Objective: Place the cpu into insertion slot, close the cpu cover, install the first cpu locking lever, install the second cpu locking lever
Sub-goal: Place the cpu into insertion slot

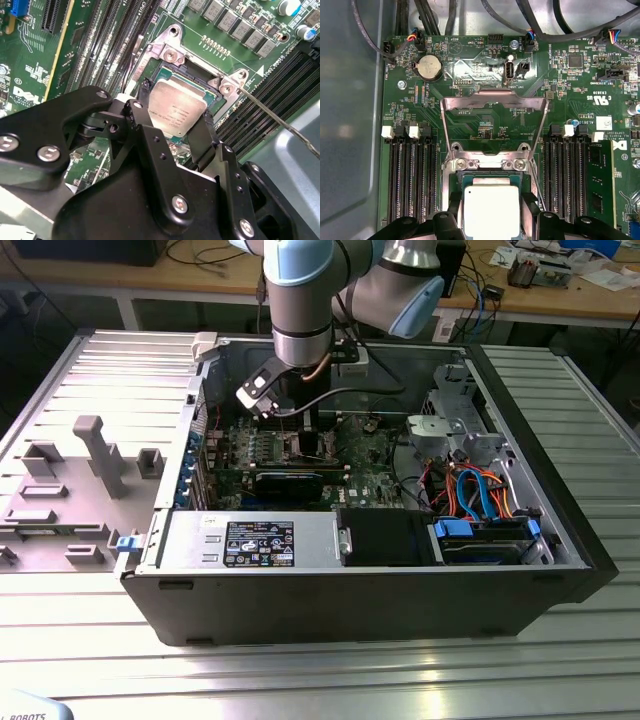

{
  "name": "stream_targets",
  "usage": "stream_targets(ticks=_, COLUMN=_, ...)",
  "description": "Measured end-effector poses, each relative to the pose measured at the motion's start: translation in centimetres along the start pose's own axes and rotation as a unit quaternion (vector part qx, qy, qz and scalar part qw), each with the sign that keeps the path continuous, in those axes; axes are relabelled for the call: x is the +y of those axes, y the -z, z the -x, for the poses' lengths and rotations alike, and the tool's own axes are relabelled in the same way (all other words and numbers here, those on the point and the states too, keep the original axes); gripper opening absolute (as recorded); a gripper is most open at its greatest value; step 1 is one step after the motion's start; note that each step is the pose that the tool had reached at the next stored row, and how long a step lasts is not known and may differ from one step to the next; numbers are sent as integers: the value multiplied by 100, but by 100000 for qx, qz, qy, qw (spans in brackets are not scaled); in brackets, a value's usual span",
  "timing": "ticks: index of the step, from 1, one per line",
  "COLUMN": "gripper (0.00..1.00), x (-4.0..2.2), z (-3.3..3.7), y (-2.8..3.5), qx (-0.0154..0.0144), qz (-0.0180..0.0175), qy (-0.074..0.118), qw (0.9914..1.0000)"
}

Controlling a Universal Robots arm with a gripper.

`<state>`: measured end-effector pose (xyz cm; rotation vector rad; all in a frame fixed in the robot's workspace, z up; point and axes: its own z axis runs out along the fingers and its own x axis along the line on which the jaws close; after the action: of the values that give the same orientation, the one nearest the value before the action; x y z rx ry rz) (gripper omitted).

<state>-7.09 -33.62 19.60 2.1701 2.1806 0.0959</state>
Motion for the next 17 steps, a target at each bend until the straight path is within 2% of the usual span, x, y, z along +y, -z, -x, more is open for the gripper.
stream_targets(ticks=6, gripper=56, x=-1, z=-3, y=-24, qx=92, qz=50, qy=-8, qw=100000)
stream_targets(ticks=7, gripper=62, x=-1, z=-3, y=-27, qx=74, qz=32, qy=-4, qw=100000)
stream_targets(ticks=17, gripper=62, x=-1, z=0, y=-14, qx=11, qz=6, qy=-143, qw=100000)
